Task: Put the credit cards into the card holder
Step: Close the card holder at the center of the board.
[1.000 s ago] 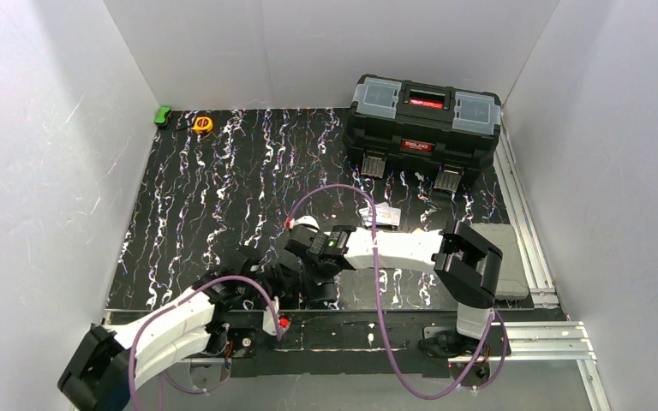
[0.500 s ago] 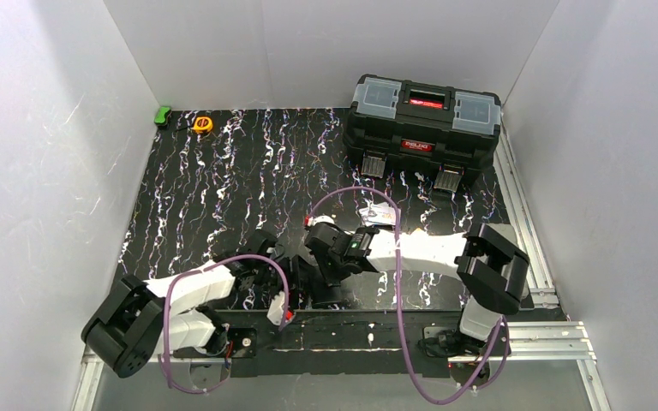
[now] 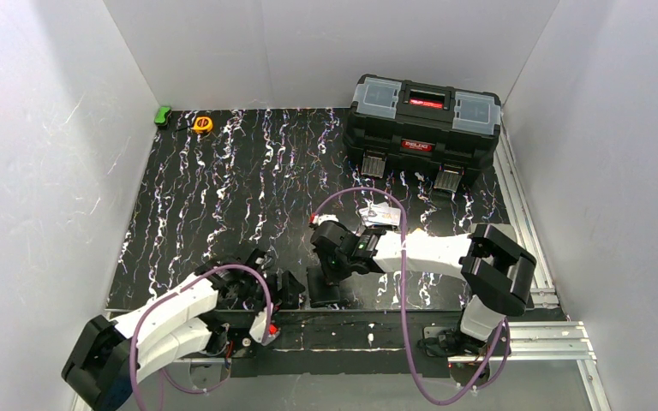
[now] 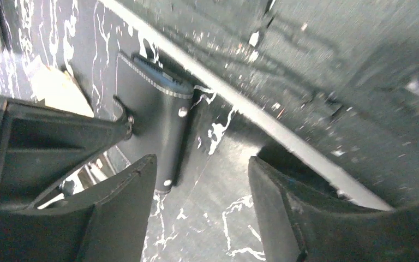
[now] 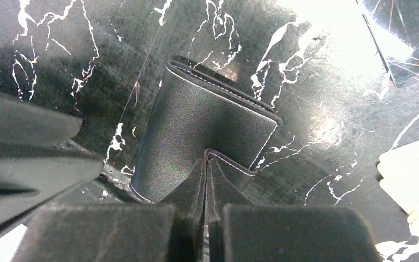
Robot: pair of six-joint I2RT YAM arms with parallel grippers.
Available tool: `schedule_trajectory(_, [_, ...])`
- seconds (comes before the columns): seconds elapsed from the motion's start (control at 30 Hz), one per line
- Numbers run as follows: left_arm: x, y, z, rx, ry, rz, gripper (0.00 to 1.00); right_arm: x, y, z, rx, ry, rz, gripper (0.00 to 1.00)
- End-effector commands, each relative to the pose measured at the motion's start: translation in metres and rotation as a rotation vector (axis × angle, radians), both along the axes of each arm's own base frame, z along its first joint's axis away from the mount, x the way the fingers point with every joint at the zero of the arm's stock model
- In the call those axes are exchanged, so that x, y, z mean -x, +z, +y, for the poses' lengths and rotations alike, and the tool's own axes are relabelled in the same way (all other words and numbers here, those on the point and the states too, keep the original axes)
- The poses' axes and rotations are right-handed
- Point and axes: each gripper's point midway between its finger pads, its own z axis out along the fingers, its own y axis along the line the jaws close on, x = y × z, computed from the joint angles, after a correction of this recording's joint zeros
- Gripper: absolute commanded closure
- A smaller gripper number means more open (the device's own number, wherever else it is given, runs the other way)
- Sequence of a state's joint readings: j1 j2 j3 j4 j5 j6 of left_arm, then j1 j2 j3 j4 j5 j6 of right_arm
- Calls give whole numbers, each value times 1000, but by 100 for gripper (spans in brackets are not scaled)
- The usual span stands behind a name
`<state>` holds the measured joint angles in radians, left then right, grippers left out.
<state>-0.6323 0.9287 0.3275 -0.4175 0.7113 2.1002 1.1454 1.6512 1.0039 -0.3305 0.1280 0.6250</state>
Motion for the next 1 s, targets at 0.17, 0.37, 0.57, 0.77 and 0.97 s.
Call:
schedule_trajectory(0.17, [55,8,-11,101,-303,120,34,-5,-10,0,-4,-28,-11,99])
schedule_trajectory(0.37, [14,0,-38,150,-175,92,38,-10,-14,5,-10,-18,-17,99])
schedule_trajectory(0.57, [-20,13,-55,209,-54,46,43,-26,-18,9,-25,-11,-14,99])
schedule_trajectory(0.77, [-23,21,-54,216,-19,42,45,-40,-18,11,-22,-8,-17,99])
schedule_trajectory(0.97, [-52,32,-55,211,86,-17,52,-45,-20,13,-13,15,-21,99])
